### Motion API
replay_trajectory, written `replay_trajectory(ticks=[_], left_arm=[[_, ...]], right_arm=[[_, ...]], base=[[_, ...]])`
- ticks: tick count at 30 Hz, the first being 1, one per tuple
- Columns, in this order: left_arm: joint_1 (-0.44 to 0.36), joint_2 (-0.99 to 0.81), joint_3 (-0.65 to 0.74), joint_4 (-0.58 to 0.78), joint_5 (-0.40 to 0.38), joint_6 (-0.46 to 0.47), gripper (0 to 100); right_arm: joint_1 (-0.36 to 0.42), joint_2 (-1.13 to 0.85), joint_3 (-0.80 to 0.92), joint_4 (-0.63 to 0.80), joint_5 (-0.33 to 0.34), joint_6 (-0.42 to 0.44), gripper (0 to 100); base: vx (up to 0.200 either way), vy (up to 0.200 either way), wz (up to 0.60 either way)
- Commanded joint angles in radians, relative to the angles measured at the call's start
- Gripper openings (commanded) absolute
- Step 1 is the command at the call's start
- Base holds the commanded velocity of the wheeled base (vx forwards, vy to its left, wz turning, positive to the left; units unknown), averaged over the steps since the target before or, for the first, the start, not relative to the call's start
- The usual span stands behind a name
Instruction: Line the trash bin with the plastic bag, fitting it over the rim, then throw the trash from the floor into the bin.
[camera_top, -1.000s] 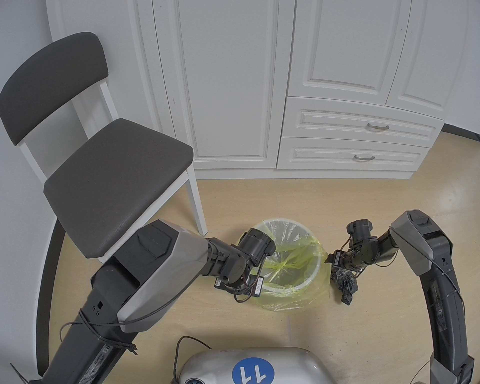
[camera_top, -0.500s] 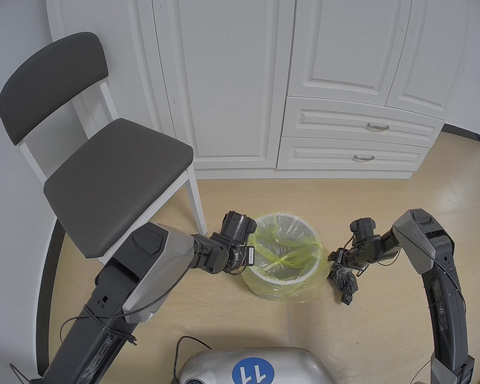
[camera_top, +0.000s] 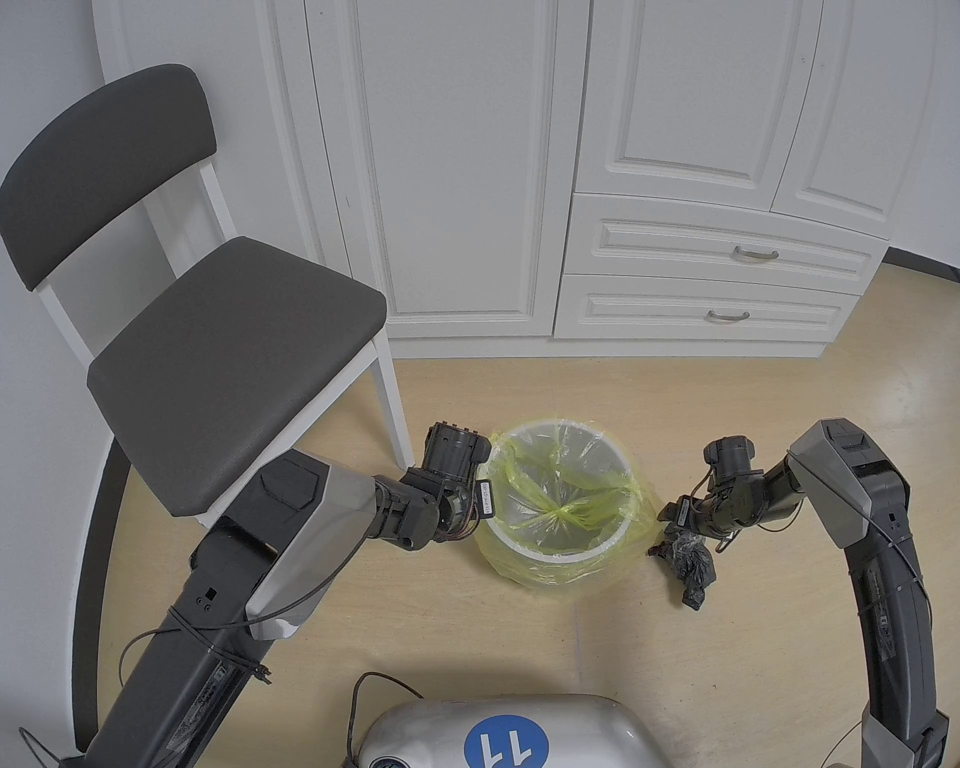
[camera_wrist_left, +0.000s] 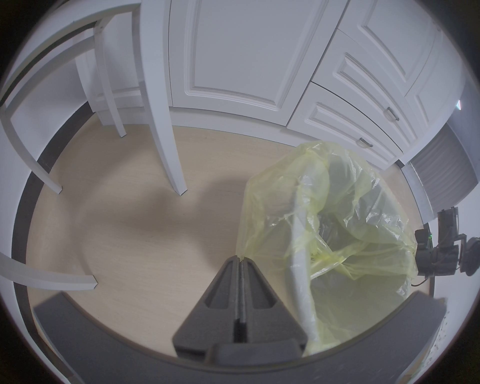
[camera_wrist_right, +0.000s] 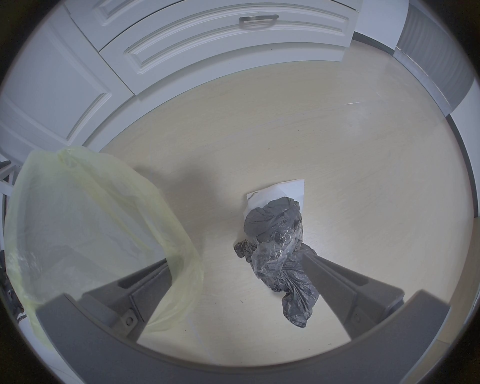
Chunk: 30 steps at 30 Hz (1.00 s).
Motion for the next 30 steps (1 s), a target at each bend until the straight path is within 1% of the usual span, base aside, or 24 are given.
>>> replay_trajectory(ticks=[1,4,9,14,19,23,24,30], left_arm=[[0.008,0.023,0.0,-0.012,0.001,-0.009,0],[0.015,0.024,0.0,-0.015,0.001,-0.014,0],[0.019,0.034,0.0,-0.072,0.004,-0.055,0],[0.019,0.04,0.0,-0.106,0.001,-0.057,0],[0.021,0.055,0.0,-0.193,-0.002,-0.055,0],[0.024,0.054,0.0,-0.185,-0.004,-0.046,0],[0.024,0.055,0.0,-0.184,-0.004,-0.043,100],[0.033,0.06,0.0,-0.118,-0.002,-0.043,100]], right_arm=[[0.003,0.01,-0.001,-0.014,-0.002,-0.002,100],[0.006,0.015,0.001,-0.04,-0.002,0.0,100],[0.008,0.015,0.001,-0.042,-0.002,0.0,100],[0.008,0.015,0.001,-0.04,-0.002,0.0,100],[0.008,0.015,-0.001,-0.04,-0.002,-0.002,100],[0.008,0.015,-0.001,-0.04,-0.002,-0.002,100],[0.008,0.015,-0.001,-0.04,-0.002,-0.002,100],[0.008,0.018,-0.002,-0.04,-0.004,-0.002,100]], base=[[0.0,0.0,0.0],[0.0,0.0,0.0],[0.0,0.0,0.0],[0.0,0.0,0.0],[0.0,0.0,0.0],[0.0,0.0,0.0],[0.0,0.0,0.0],[0.0,0.0,0.0]])
